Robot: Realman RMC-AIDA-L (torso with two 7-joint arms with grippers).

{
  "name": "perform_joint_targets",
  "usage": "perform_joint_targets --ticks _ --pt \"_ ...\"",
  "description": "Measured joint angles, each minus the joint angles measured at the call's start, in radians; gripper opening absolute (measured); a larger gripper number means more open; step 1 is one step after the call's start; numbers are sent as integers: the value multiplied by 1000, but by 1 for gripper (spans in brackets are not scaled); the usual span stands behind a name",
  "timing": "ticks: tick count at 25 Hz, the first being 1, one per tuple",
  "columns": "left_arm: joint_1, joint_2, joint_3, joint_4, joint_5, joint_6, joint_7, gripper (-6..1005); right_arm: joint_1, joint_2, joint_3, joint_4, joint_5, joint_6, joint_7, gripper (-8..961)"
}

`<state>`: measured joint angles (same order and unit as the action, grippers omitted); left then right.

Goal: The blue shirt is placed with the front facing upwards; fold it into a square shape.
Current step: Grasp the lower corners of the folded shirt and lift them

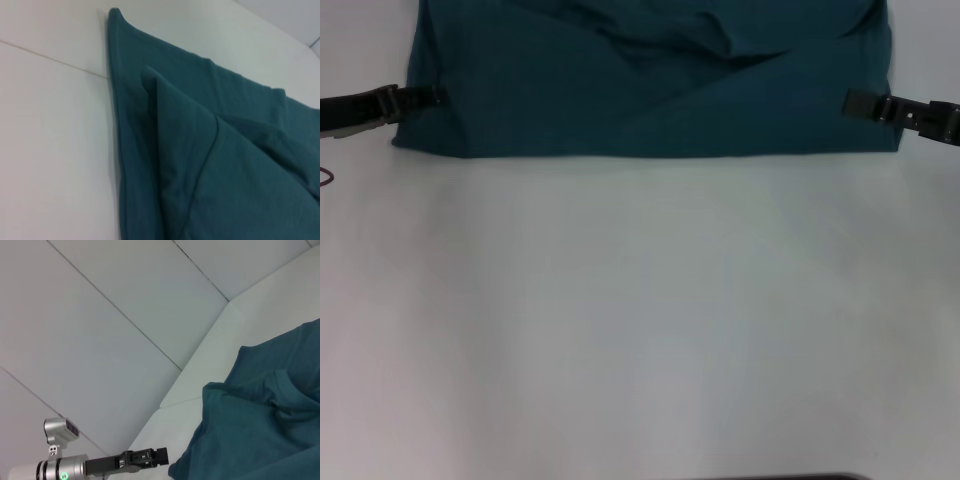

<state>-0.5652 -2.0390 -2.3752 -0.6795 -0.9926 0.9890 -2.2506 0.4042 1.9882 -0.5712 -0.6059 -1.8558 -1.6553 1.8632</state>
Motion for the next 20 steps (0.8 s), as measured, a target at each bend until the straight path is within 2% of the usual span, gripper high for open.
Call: perform_joint_targets --ticks 8,14,20 --pt "-33 -4 78 46 23 -77 2 796 1 -5 8 0 6 0 9 840" --pt "-40 -10 79 43 51 -112 -3 788 -2 -9 30 0 6 -5 24 840" --pt "-30 -1 74 45 59 -111 -9 781 -8 -9 40 -1 7 -8 24 840"
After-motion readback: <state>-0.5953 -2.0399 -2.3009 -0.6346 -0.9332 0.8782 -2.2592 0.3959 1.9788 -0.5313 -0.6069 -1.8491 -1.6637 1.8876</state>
